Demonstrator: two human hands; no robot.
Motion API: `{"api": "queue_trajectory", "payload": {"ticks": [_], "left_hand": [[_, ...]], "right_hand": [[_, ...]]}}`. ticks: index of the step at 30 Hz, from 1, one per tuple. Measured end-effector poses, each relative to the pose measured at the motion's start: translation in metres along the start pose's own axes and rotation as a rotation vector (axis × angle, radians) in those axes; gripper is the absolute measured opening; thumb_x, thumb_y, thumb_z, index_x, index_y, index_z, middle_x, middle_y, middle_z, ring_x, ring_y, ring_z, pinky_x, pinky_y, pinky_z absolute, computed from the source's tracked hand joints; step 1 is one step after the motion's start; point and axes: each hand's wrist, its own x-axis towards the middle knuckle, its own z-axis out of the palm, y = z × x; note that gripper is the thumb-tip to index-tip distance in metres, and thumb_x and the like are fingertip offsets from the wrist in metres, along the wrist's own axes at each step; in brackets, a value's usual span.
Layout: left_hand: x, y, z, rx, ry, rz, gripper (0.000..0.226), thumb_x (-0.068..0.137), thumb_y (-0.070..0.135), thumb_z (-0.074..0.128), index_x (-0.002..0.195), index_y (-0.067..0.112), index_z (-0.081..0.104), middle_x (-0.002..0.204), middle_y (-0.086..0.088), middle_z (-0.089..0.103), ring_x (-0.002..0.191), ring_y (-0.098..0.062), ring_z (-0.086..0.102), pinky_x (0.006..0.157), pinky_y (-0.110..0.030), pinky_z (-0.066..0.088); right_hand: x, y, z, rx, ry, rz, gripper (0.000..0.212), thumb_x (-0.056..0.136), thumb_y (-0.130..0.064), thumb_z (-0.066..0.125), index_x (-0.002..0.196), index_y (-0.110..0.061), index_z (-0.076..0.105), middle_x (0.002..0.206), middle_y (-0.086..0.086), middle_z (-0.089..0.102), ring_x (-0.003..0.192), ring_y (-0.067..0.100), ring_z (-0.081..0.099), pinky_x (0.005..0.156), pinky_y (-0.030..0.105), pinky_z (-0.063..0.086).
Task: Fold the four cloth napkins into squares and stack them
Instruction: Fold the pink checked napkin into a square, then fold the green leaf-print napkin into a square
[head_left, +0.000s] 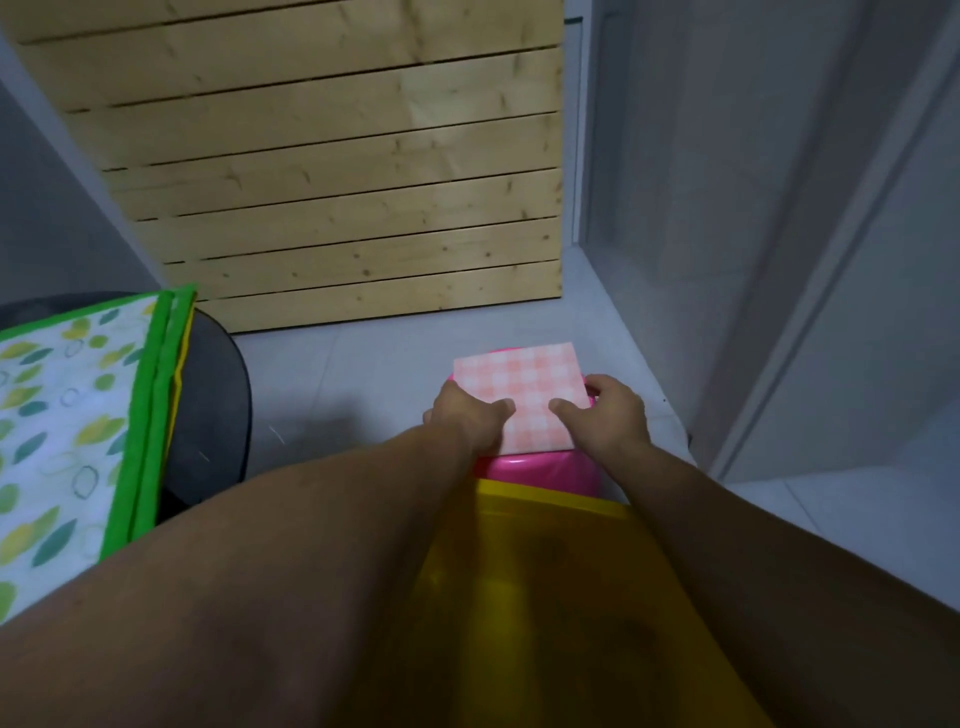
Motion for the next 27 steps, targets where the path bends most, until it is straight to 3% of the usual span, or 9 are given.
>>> {"api": "queue_trajectory", "payload": {"ticks": [3, 6, 9, 12, 15, 18, 20, 23, 27], "left_hand": [[-0.001, 0.005, 0.0, 0.039, 0.024, -0.038, 0.068, 0.069, 0.051, 0.077, 0.12, 0.015, 0.05, 0.118, -0.009, 0.063, 0.112, -0.032, 0.059, 0.099, -0.046, 0.05], [-0.006, 0.022, -0.01, 0.078, 0.047, -0.04, 0.075, 0.074, 0.048, 0.076, 0.13, 0.008, 0.046, 0.129, -0.016, 0.058, 0.118, -0.037, 0.057, 0.101, -0.047, 0.048], [-0.024, 0.05, -0.033, -0.02, 0.056, -0.033, 0.068, 0.082, 0.043, 0.076, 0.13, 0.005, 0.046, 0.13, -0.019, 0.057, 0.117, -0.039, 0.056, 0.101, -0.048, 0.048], [-0.06, 0.076, -0.064, -0.155, 0.029, 0.05, 0.062, 0.087, 0.039, 0.073, 0.131, 0.003, 0.047, 0.127, -0.017, 0.058, 0.107, -0.032, 0.057, 0.094, -0.038, 0.049], [-0.118, 0.088, -0.116, -0.348, -0.023, 0.182, 0.062, 0.091, 0.036, 0.069, 0.138, 0.003, 0.046, 0.123, -0.008, 0.057, 0.109, -0.025, 0.054, 0.089, -0.029, 0.042], [-0.175, 0.074, -0.188, -0.516, -0.085, 0.28, 0.038, 0.091, 0.031, 0.069, 0.12, 0.007, 0.062, 0.114, -0.006, 0.066, 0.11, -0.023, 0.063, 0.099, -0.037, 0.05], [-0.208, 0.045, -0.243, -0.535, -0.092, 0.329, 0.012, 0.093, 0.024, 0.067, 0.095, 0.013, 0.067, 0.093, -0.004, 0.068, 0.096, -0.019, 0.068, 0.086, -0.032, 0.052], [-0.256, -0.016, -0.316, -0.395, -0.05, 0.35, 0.012, 0.093, 0.023, 0.067, 0.087, 0.014, 0.067, 0.083, -0.005, 0.069, 0.078, -0.015, 0.066, 0.071, -0.028, 0.051], [-0.304, -0.105, -0.384, -0.145, -0.084, 0.345, 0.013, 0.09, 0.02, 0.072, 0.087, 0.007, 0.07, 0.076, -0.006, 0.07, 0.069, -0.015, 0.063, 0.066, -0.03, 0.051]], "right_hand": [[0.0, -0.004, 0.001, -0.058, -0.034, -0.034, 0.065, 0.069, -0.057, 0.062, 0.123, -0.022, 0.064, 0.109, 0.0, 0.071, 0.112, 0.029, 0.058, 0.091, 0.045, 0.053], [-0.007, -0.019, -0.007, -0.13, -0.011, -0.044, 0.054, 0.085, -0.047, 0.064, 0.131, -0.018, 0.058, 0.12, 0.006, 0.066, 0.12, 0.03, 0.049, 0.096, 0.041, 0.047], [-0.014, -0.036, -0.02, -0.125, 0.06, -0.054, 0.055, 0.092, -0.04, 0.062, 0.138, -0.014, 0.049, 0.132, 0.011, 0.057, 0.126, 0.029, 0.046, 0.101, 0.039, 0.041], [-0.037, -0.073, -0.037, -0.082, 0.094, -0.179, 0.044, 0.093, -0.036, 0.061, 0.131, -0.016, 0.055, 0.128, 0.005, 0.06, 0.126, 0.024, 0.048, 0.102, 0.037, 0.042], [-0.083, -0.129, -0.052, 0.014, 0.064, -0.32, 0.027, 0.092, -0.031, 0.063, 0.116, -0.017, 0.063, 0.113, -0.002, 0.066, 0.109, 0.017, 0.058, 0.094, 0.033, 0.047], [-0.151, -0.184, -0.062, 0.1, -0.071, -0.416, 0.004, 0.091, -0.023, 0.064, 0.091, -0.022, 0.068, 0.089, -0.008, 0.069, 0.083, 0.008, 0.062, 0.075, 0.025, 0.047], [-0.201, -0.212, -0.059, 0.076, -0.224, -0.488, 0.009, 0.089, -0.019, 0.066, 0.081, -0.022, 0.069, 0.081, -0.004, 0.071, 0.077, 0.011, 0.065, 0.071, 0.027, 0.051], [-0.275, -0.242, -0.048, -0.019, -0.461, -0.607, 0.01, 0.086, -0.02, 0.068, 0.077, -0.025, 0.069, 0.076, -0.002, 0.071, 0.071, 0.013, 0.065, 0.072, 0.034, 0.053], [-0.357, -0.275, -0.028, -0.218, -0.727, -0.737, 0.006, 0.086, -0.026, 0.069, 0.089, -0.022, 0.073, 0.088, -0.007, 0.072, 0.081, 0.006, 0.066, 0.078, 0.026, 0.054]]}}
